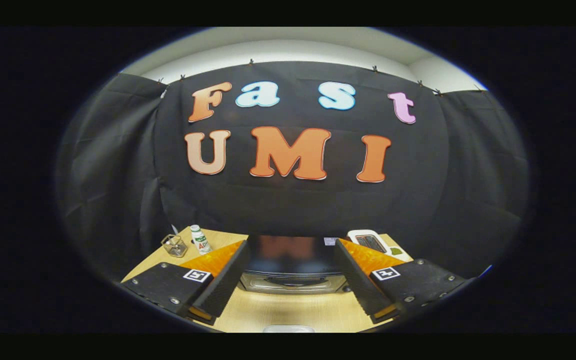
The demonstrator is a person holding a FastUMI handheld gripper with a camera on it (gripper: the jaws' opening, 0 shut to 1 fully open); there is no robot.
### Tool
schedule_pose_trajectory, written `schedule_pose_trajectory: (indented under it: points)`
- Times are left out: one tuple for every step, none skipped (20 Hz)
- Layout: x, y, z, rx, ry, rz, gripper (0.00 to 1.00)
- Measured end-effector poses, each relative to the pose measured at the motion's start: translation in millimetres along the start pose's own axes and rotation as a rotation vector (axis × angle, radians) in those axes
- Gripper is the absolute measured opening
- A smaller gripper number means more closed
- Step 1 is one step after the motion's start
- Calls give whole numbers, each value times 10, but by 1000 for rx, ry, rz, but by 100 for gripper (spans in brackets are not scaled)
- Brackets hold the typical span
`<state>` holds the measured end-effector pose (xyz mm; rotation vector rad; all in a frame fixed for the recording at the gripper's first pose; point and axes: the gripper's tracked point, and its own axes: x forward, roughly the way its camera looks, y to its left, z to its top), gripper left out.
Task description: Open the toaster oven, put the food inside, and close the toaster oven door.
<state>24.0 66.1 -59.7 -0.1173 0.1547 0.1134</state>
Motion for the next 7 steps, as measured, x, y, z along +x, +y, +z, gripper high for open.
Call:
schedule_pose_trajectory:
  points:
    - [-28, 47, -6, 12, -5, 10, 100]
    - [-35, 73, -15, 25, -5, 20, 100]
    - [-43, 101, -22, 34, -6, 29, 100]
    - [-48, 106, -28, 37, -8, 31, 100]
    - [-50, 91, -28, 39, -8, 27, 100]
    - [-52, 76, -39, 43, -7, 24, 100]
    - [-47, 81, -37, 51, -7, 23, 100]
